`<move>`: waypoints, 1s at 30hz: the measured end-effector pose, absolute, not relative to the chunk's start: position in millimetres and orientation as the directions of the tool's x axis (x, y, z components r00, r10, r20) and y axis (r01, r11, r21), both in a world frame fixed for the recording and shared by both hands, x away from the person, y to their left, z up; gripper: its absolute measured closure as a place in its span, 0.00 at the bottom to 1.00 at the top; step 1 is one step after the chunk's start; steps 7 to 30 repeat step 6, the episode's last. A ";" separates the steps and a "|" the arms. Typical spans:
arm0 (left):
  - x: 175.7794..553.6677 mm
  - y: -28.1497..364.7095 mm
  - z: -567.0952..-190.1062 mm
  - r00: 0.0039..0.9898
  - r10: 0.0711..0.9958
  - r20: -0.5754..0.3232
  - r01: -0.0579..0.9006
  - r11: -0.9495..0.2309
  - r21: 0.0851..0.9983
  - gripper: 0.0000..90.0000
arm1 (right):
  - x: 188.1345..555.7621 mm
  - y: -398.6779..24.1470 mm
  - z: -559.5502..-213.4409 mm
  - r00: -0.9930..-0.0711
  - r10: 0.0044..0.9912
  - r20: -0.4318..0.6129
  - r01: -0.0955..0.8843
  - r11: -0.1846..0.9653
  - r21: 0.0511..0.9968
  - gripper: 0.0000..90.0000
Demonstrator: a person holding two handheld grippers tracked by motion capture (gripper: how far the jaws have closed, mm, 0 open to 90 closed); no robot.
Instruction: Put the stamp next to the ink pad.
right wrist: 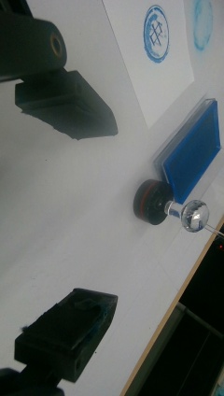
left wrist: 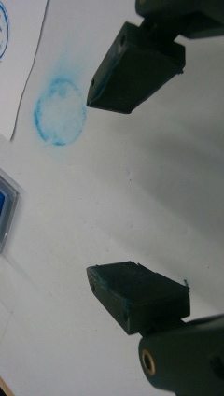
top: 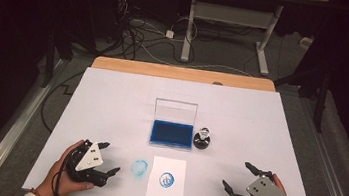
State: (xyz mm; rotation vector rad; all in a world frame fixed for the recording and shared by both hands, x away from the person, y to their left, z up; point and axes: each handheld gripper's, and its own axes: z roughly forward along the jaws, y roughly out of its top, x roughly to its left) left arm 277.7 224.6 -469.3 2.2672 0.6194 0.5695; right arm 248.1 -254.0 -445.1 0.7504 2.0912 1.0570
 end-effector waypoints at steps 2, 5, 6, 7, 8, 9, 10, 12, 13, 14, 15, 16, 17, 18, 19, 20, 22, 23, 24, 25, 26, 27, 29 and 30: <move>278.4 224.2 -468.8 0.787 0.578 0.216 0.266 -0.634 0.726 0.18 | 248.3 -254.6 -445.3 -0.612 0.732 -0.299 0.192 0.505 0.841 0.19; 279.5 223.0 -468.7 0.787 0.577 0.219 0.267 -0.638 0.722 0.18 | 249.3 -256.3 -445.7 -0.611 0.734 -0.297 0.194 0.503 0.842 0.19; 280.0 222.8 -468.5 0.786 0.578 0.219 0.268 -0.638 0.722 0.18 | 249.6 -256.9 -445.7 -0.609 0.736 -0.296 0.195 0.501 0.843 0.19; 280.0 222.8 -468.5 0.786 0.578 0.219 0.268 -0.638 0.722 0.18 | 249.6 -256.9 -445.7 -0.609 0.736 -0.296 0.195 0.501 0.843 0.19; 280.0 222.8 -468.5 0.786 0.578 0.219 0.268 -0.638 0.722 0.18 | 249.6 -256.9 -445.7 -0.609 0.736 -0.296 0.195 0.501 0.843 0.19; 280.0 222.8 -468.5 0.786 0.578 0.219 0.268 -0.638 0.722 0.18 | 249.6 -256.9 -445.7 -0.609 0.736 -0.296 0.195 0.501 0.843 0.19; 280.0 222.8 -468.5 0.786 0.578 0.219 0.268 -0.638 0.722 0.18 | 249.6 -256.9 -445.7 -0.609 0.736 -0.296 0.195 0.501 0.843 0.19; 280.0 222.8 -468.5 0.786 0.578 0.219 0.268 -0.638 0.722 0.18 | 249.6 -256.9 -445.7 -0.609 0.736 -0.296 0.195 0.501 0.843 0.19; 280.0 222.8 -468.5 0.786 0.578 0.219 0.268 -0.638 0.722 0.18 | 249.6 -256.9 -445.7 -0.609 0.736 -0.296 0.195 0.501 0.843 0.19; 280.0 222.8 -468.5 0.786 0.578 0.219 0.268 -0.638 0.722 0.18 | 249.6 -256.9 -445.7 -0.609 0.736 -0.296 0.195 0.501 0.843 0.19; 280.0 222.8 -468.5 0.786 0.578 0.219 0.268 -0.638 0.722 0.18 | 249.6 -256.9 -445.7 -0.609 0.736 -0.296 0.195 0.501 0.843 0.19; 280.0 222.8 -468.5 0.786 0.578 0.219 0.268 -0.638 0.722 0.18 | 249.6 -256.9 -445.7 -0.609 0.736 -0.296 0.195 0.501 0.843 0.19; 280.0 222.8 -468.5 0.786 0.578 0.219 0.268 -0.638 0.722 0.18 | 249.6 -256.9 -445.7 -0.609 0.736 -0.296 0.195 0.501 0.843 0.19; 280.0 222.8 -468.5 0.786 0.578 0.219 0.268 -0.638 0.722 0.18 | 249.6 -256.9 -445.7 -0.609 0.736 -0.296 0.195 0.501 0.843 0.19; 280.0 222.8 -468.5 0.786 0.578 0.219 0.268 -0.638 0.722 0.18 | 249.6 -256.9 -445.7 -0.609 0.736 -0.296 0.195 0.501 0.843 0.19; 280.0 222.8 -468.5 0.786 0.578 0.219 0.268 -0.638 0.722 0.18 | 249.6 -256.9 -445.7 -0.609 0.736 -0.296 0.195 0.501 0.843 0.19; 280.0 222.8 -468.5 0.786 0.578 0.219 0.268 -0.638 0.722 0.18 | 249.6 -256.9 -445.7 -0.609 0.736 -0.296 0.195 0.501 0.843 0.19; 280.0 222.8 -468.5 0.786 0.578 0.219 0.268 -0.638 0.722 0.18 | 249.6 -256.9 -445.7 -0.609 0.736 -0.296 0.195 0.501 0.843 0.19; 280.0 222.8 -468.5 0.786 0.578 0.219 0.268 -0.638 0.722 0.18 | 249.6 -256.9 -445.7 -0.609 0.736 -0.296 0.195 0.501 0.843 0.19; 280.0 222.8 -468.5 0.786 0.578 0.219 0.268 -0.638 0.722 0.18 | 249.6 -256.9 -445.7 -0.609 0.736 -0.296 0.195 0.501 0.843 0.19; 280.0 222.8 -468.5 0.786 0.578 0.219 0.268 -0.638 0.722 0.18 | 249.6 -256.9 -445.7 -0.609 0.736 -0.296 0.195 0.501 0.843 0.19; 280.0 222.8 -468.5 0.786 0.578 0.219 0.268 -0.638 0.722 0.18 | 249.6 -256.9 -445.7 -0.609 0.736 -0.296 0.195 0.501 0.843 0.19; 280.0 222.8 -468.5 0.786 0.578 0.219 0.268 -0.638 0.722 0.18 | 249.6 -256.9 -445.7 -0.609 0.736 -0.296 0.195 0.501 0.843 0.19; 280.0 222.8 -468.5 0.786 0.578 0.219 0.268 -0.638 0.722 0.18 | 249.6 -256.9 -445.7 -0.609 0.736 -0.296 0.195 0.501 0.843 0.19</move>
